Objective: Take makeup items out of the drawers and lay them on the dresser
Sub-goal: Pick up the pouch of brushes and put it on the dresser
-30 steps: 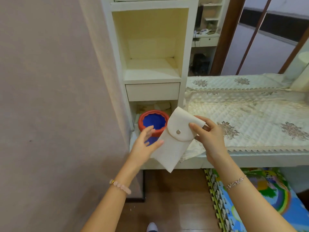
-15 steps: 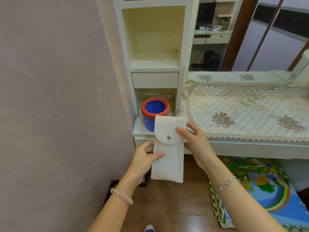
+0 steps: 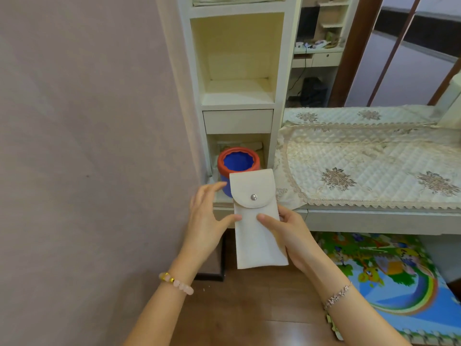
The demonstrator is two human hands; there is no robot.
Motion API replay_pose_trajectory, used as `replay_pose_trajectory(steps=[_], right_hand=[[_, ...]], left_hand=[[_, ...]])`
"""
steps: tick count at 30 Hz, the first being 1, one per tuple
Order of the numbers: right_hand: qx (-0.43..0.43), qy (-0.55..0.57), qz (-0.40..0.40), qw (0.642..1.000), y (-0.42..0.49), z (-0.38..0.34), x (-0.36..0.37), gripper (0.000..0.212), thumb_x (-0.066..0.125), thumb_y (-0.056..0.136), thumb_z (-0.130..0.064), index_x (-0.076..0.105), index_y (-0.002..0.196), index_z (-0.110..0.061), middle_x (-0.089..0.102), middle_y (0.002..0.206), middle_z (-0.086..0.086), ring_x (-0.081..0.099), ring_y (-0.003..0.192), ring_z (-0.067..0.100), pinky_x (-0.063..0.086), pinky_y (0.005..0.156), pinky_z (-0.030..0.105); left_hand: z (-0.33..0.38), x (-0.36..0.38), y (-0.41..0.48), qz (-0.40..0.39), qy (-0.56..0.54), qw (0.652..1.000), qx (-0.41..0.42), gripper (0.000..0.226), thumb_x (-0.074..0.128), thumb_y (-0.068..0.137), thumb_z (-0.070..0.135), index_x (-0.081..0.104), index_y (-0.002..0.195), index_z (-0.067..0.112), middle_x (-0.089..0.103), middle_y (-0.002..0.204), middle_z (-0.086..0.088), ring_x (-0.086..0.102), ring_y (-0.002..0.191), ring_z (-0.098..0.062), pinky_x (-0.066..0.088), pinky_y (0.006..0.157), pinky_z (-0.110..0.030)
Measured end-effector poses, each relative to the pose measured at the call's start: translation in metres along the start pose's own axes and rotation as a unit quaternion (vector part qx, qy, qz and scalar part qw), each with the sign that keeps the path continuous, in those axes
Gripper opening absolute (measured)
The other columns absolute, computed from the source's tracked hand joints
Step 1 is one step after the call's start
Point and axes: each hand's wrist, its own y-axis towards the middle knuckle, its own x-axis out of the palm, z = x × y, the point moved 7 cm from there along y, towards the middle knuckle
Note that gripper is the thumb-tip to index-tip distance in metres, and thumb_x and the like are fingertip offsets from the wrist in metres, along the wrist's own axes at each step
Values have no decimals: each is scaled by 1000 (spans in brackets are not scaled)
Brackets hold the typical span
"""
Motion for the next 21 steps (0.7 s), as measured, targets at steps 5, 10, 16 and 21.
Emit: replay_pose_trajectory(steps=[5, 10, 16, 21], right_hand=[[20, -26, -28, 999, -1, 8, 4, 28, 66, 84, -19, 63, 112, -15, 72, 106, 7, 69, 96, 24, 54, 87, 45], [32, -42, -39, 998, 2, 12, 4, 29, 64, 86, -19, 61, 115, -19, 71, 109, 6, 68, 99, 25, 51, 92, 48], [28, -69, -38, 996, 6, 13, 7, 25, 62, 87, -19, 62, 112, -21, 71, 105, 5, 69, 93, 22, 54, 86, 41], [36, -83, -27, 996, 9, 17, 6, 19, 59, 89, -19, 63, 108, -20, 71, 102, 7, 69, 92, 25, 54, 84, 42]], left_hand=[[8, 7, 18, -114, 93, 973, 180, 65, 74, 75, 23, 47, 133, 30, 34, 145, 14, 15, 139, -9, 18, 114, -42], [10, 11, 26, -120, 128, 936, 305, 42, 74, 73, 23, 66, 114, 21, 52, 134, 1, 35, 133, -23, 24, 110, -49], [8, 8, 30, -68, -9, 970, 234, 14, 66, 80, 23, 75, 85, 14, 71, 94, 8, 56, 111, -8, 45, 97, -31], [-11, 19, 40, -97, -56, 989, 99, 10, 70, 79, 16, 76, 78, 23, 73, 88, 10, 64, 102, -10, 50, 87, -33]])
